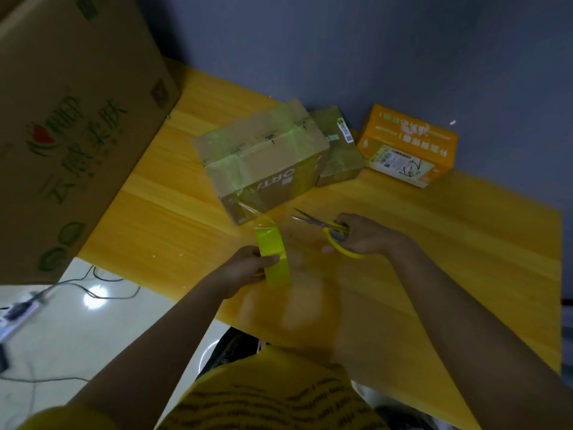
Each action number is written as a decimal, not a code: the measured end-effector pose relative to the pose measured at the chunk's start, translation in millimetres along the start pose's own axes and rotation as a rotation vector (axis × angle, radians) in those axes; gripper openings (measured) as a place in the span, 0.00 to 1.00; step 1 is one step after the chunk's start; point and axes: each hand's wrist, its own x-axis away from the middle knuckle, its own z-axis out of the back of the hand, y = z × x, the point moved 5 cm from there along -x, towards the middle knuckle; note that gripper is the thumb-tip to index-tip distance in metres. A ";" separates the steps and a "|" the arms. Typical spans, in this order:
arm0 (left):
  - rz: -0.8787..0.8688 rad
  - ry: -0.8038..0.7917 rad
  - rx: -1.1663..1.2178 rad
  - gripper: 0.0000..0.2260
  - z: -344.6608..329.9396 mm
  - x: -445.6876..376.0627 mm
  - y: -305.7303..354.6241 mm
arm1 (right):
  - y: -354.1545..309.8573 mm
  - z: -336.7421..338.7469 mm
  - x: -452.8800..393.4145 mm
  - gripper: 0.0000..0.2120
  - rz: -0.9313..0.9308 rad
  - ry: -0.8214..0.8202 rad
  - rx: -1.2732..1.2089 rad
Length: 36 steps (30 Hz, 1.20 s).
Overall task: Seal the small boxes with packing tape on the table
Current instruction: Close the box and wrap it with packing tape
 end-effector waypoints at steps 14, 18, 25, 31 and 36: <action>-0.024 -0.066 -0.058 0.15 -4.9 2.0 -8.3 | -69.3 3.1 -36.3 0.13 0.139 -0.058 0.472; -0.022 -0.066 -0.071 0.11 -2.7 3.3 -7.5 | -65.0 1.6 -35.1 0.14 0.139 -0.006 0.483; -0.012 -0.074 -0.119 0.16 -1.9 1.6 -7.8 | -16.2 13.3 -28.3 0.28 -0.120 -0.018 0.451; 0.008 -0.071 -0.112 0.20 -3.8 1.4 -2.4 | 46.8 -15.6 -39.2 0.23 -0.395 0.260 0.516; 0.011 -0.038 -0.072 0.18 -1.2 -1.7 -0.2 | 56.7 -49.9 -54.0 0.22 -0.385 0.415 0.231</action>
